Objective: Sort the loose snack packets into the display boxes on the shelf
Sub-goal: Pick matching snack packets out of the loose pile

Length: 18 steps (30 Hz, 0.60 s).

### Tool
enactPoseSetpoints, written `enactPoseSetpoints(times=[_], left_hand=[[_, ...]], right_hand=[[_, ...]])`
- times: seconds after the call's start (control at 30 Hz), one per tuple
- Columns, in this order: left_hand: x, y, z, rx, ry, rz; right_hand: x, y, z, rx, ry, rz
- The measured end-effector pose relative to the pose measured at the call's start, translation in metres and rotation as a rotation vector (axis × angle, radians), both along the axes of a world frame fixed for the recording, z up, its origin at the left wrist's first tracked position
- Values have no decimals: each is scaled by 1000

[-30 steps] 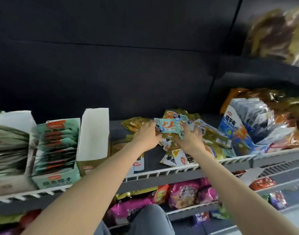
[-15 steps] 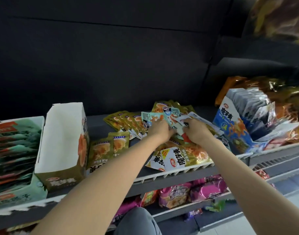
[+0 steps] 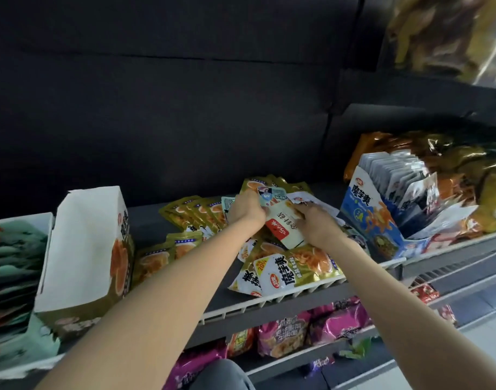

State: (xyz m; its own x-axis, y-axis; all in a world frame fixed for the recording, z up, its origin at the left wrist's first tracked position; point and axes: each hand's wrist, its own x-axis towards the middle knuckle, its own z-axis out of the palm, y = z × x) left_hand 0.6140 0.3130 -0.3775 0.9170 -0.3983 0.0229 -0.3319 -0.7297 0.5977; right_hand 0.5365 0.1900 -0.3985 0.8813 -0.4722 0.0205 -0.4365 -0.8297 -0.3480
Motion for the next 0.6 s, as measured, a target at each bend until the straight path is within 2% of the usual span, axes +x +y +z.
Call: enactPoseSetpoints(times=[0.17,0.27,0.37,0.47,0.6], left_hand=[[-2,40,41,-181,-230,2],[-8,74,64,-239,-358,1],[-18,116,87,-180,-501,-34],[-29,162,110,-73,-670,-61],[-40,227,132,-218,-657,-62]], right_hand=[[-1,36,29,52,-229,102],[-2,69,54,84,-261,232],[-5,105,74,80,-291,341],[-6,139,94,36,-450,385],[-5,195,118,73,-531,426]])
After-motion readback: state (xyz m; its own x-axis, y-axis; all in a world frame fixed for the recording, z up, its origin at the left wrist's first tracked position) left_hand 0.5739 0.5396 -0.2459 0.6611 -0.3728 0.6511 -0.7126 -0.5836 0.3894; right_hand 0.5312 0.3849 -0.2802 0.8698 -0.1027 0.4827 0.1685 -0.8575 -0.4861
